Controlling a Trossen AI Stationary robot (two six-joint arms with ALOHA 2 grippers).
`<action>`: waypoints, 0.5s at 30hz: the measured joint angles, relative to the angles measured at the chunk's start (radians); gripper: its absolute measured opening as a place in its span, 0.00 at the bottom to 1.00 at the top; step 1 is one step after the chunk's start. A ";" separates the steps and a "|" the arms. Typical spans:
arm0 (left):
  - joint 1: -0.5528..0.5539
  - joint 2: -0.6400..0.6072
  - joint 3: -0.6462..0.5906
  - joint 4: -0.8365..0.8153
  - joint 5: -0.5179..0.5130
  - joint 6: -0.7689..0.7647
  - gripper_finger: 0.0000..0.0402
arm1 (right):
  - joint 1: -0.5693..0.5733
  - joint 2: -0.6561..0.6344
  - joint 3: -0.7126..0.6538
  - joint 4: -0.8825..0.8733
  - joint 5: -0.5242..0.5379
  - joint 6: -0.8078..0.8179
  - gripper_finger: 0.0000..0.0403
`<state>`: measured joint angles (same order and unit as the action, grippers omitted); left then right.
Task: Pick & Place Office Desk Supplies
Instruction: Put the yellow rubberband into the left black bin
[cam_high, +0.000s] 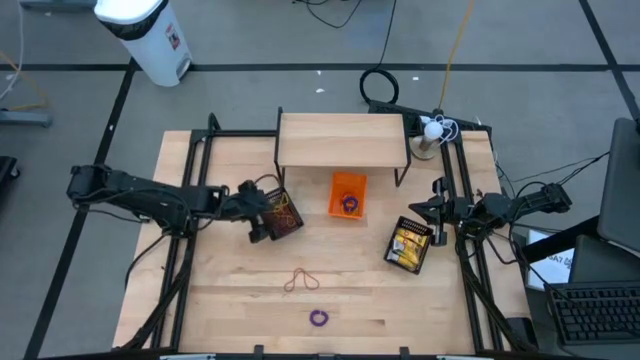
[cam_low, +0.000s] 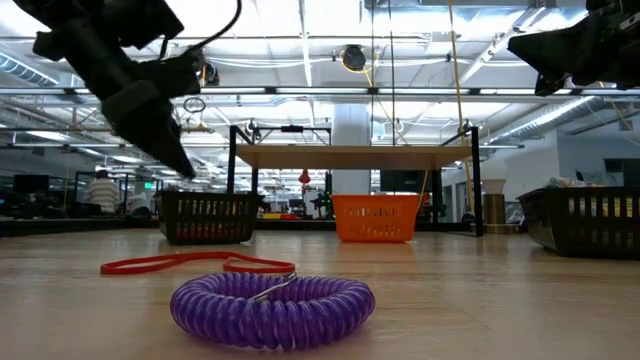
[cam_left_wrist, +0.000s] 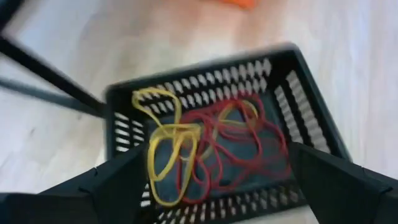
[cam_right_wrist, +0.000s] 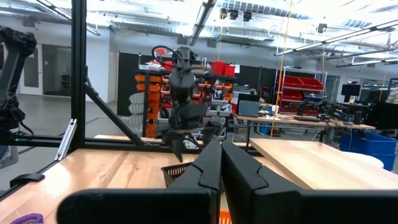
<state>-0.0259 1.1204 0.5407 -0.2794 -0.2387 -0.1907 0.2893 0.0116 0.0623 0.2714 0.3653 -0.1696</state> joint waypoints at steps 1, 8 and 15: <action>-0.009 0.001 0.000 -0.007 0.008 0.038 0.93 | 0.000 0.000 0.000 -0.001 0.000 0.000 0.01; -0.067 0.008 0.003 -0.037 -0.099 0.171 0.88 | 0.000 0.000 0.000 -0.003 0.000 0.000 0.01; -0.123 0.007 0.004 0.019 -0.156 0.289 0.88 | 0.000 0.000 0.000 -0.004 0.000 0.000 0.01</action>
<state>-0.1492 1.1275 0.5446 -0.2607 -0.3943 0.0983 0.2893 0.0116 0.0622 0.2675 0.3653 -0.1696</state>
